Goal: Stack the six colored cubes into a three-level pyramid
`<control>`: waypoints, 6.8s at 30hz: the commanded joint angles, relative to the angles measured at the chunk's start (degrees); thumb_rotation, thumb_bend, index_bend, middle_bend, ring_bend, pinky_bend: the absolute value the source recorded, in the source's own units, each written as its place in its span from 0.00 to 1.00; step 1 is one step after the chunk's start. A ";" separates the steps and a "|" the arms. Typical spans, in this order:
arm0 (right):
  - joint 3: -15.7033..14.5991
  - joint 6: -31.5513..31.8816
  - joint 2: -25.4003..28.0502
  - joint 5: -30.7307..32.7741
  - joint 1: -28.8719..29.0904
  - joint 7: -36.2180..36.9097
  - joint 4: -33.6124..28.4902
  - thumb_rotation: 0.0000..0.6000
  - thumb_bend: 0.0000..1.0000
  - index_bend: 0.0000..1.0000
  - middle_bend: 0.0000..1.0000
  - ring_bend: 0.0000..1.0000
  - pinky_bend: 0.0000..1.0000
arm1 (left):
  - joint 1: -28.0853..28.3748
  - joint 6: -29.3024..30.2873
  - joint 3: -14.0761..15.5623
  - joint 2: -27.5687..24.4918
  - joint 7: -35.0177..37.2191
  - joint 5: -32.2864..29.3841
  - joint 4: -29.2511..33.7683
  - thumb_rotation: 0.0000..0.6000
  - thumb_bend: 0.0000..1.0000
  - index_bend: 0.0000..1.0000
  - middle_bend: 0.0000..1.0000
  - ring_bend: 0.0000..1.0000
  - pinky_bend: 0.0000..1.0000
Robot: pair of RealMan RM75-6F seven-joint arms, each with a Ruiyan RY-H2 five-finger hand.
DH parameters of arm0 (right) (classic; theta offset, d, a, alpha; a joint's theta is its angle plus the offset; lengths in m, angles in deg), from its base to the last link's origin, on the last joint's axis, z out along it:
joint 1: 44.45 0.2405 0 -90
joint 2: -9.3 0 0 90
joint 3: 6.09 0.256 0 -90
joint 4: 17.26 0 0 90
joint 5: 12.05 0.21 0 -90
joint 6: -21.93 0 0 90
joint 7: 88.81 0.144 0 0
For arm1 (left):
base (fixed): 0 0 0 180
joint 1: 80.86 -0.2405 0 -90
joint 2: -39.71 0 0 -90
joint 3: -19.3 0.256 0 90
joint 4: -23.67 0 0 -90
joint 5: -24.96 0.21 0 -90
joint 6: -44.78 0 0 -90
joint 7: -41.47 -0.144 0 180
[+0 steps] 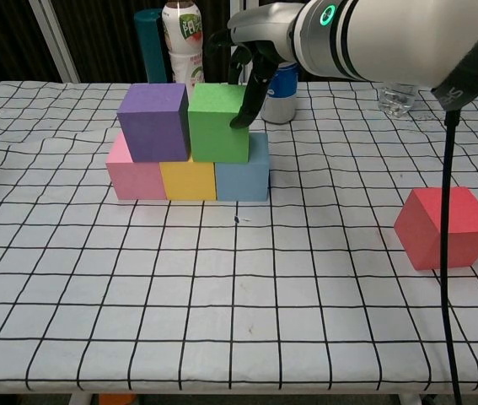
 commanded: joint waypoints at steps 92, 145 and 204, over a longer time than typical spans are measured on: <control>-6.48 6.88 20.03 -23.77 -19.17 14.94 -21.54 1.00 0.15 0.00 0.15 0.00 0.00 | -0.68 0.96 -0.84 -0.13 0.49 0.64 -2.33 1.00 0.06 0.18 0.16 0.10 0.07; -9.88 -3.32 29.39 -68.17 -35.87 54.10 -9.46 1.00 0.18 0.00 0.44 0.12 0.05 | -1.07 0.79 -1.41 -0.44 -4.80 -1.74 1.04 1.00 0.06 0.18 0.16 0.10 0.07; -1.68 -12.31 11.42 -0.19 11.06 16.82 -0.13 1.00 0.18 0.00 0.39 0.11 0.05 | -2.03 1.53 -0.45 2.48 -4.92 -0.96 -1.62 1.00 0.06 0.18 0.16 0.10 0.07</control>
